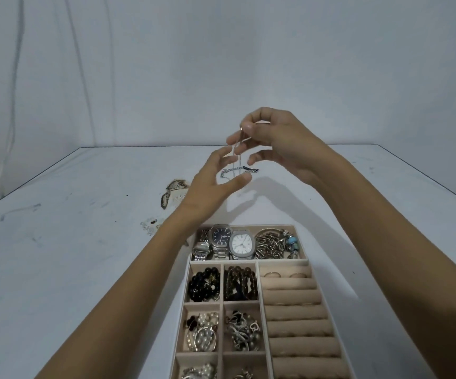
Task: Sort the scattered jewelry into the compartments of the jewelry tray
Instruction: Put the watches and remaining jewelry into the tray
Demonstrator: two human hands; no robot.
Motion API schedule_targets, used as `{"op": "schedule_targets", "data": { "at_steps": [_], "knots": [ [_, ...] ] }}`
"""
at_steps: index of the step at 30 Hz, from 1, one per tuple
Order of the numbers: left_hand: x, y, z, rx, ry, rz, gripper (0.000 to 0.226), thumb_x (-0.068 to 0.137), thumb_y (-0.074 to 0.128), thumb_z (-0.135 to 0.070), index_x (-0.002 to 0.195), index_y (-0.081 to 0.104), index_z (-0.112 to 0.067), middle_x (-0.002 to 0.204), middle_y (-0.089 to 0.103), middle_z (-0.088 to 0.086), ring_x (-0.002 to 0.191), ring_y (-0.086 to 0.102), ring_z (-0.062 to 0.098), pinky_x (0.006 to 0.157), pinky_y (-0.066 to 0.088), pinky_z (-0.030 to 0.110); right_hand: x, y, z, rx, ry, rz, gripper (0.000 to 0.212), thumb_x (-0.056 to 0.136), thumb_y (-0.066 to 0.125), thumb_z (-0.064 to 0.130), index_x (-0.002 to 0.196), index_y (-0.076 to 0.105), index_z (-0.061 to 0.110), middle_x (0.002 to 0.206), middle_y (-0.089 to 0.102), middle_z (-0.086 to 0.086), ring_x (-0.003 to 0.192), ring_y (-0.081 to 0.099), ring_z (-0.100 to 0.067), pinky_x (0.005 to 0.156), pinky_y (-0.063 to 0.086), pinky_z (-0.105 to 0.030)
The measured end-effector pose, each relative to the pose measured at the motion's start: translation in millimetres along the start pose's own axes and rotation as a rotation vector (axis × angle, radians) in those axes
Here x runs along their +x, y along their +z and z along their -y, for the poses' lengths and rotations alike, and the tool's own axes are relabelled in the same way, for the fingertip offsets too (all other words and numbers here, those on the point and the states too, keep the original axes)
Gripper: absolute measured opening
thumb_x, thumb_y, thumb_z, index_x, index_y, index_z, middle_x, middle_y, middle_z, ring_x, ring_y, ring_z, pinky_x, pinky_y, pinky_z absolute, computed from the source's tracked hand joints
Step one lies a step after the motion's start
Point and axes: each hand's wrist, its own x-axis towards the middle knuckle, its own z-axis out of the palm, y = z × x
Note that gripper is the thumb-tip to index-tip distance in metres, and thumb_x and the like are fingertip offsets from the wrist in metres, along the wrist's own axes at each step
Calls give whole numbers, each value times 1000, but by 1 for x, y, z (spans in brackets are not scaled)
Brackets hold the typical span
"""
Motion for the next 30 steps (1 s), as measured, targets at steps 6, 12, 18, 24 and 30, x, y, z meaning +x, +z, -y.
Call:
{"op": "schedule_targets", "data": {
  "at_steps": [6,12,18,24,30],
  "knots": [
    [-1,7,8,21,21,-25,13,94,56,-23,102,66,-21,93,72,-3,104,63,9,102,43,33,-1,1,17,169,-134,-41,11,100,46,8,91,52,9,92,71,-13,83,67,-24,78,58,-35],
    [-7,-23,-3,-330,-57,-7,24,91,54,-34,78,64,-17,68,62,-6,80,64,7,98,44,22,-1,-9,18,258,-189,-243,9,98,47,6,92,53,8,81,68,-10,73,63,-21,72,57,-30],
    [-4,-41,-5,-887,-131,-133,30,101,42,-27,78,56,-15,111,67,3,117,61,21,106,43,40,5,-7,-9,100,-50,-206,9,91,56,1,89,60,9,79,68,-6,65,59,-14,61,53,-23],
    [-3,-45,-11,-989,-111,-230,24,102,40,-28,82,49,-18,80,67,0,73,67,17,92,52,37,17,6,-45,-68,119,18,14,87,63,1,100,65,5,93,69,-15,72,65,-18,60,56,-26],
    [-7,-42,-21,-724,-126,-220,22,103,36,-25,88,50,-19,66,51,-7,44,33,8,46,28,19,68,-1,-99,-741,225,-144,28,89,53,6,115,59,13,116,53,-8,107,52,-25,77,44,-30]
  ]
}}
